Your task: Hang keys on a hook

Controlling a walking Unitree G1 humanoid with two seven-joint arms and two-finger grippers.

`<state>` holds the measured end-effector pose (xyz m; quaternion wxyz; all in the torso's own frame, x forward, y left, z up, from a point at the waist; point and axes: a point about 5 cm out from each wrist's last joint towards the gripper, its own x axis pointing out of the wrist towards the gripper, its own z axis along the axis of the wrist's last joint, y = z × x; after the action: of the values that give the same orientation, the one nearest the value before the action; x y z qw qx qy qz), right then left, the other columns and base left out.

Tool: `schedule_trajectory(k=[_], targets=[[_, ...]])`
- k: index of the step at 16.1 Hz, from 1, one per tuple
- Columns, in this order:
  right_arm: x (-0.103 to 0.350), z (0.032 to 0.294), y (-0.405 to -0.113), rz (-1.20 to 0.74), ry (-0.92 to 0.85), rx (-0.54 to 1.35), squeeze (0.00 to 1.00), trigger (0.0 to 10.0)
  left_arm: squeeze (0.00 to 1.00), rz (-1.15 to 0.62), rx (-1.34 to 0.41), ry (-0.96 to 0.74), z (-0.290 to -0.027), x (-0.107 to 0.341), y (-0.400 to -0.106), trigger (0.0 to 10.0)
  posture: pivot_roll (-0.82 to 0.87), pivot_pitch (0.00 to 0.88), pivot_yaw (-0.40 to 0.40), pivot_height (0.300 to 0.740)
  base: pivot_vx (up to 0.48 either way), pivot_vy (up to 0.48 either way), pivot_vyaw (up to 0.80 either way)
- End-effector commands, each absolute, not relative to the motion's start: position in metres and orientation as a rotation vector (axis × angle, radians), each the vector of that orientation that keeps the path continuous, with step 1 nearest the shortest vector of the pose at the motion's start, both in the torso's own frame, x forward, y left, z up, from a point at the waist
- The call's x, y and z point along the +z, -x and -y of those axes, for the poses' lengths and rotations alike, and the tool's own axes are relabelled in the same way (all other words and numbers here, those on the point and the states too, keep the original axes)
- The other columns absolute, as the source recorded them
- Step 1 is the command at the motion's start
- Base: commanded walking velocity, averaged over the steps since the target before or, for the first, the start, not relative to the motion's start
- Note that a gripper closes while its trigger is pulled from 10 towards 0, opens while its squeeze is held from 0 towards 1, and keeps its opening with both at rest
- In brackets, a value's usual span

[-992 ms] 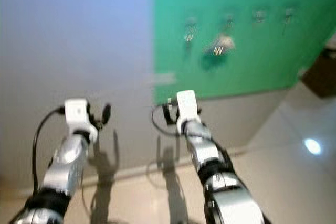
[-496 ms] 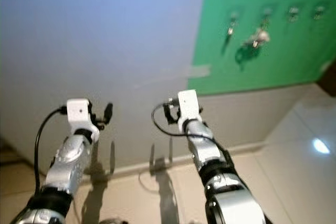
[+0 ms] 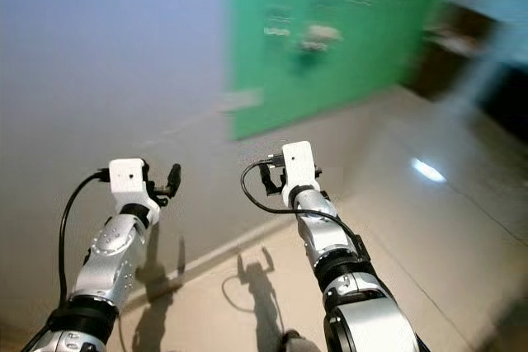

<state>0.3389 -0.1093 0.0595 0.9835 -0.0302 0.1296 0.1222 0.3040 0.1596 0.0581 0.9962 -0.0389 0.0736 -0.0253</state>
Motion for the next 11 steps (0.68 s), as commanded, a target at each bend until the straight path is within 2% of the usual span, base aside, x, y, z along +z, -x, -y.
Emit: schedule_trajectory(k=[1, 11], targets=[[0.0608, 0.1115, -0.3399, -0.257, 0.052, 0.234, 0.0, 10.0, 0.0, -0.133, -0.069, 0.072, -0.157, 0.0619, -0.3061, 10.0, -0.02, 0.0, 0.01, 0.74, 0.0, 0.0, -0.8], [0.0586, 0.1127, -0.3387, -0.265, 0.061, 0.246, 0.0, 10.0, 0.0, -0.134, -0.063, 0.058, -0.1588, 0.0606, -0.3077, 10.0, -0.02, 0.0, -0.001, 0.74, 0.0, 0.0, -0.8]])
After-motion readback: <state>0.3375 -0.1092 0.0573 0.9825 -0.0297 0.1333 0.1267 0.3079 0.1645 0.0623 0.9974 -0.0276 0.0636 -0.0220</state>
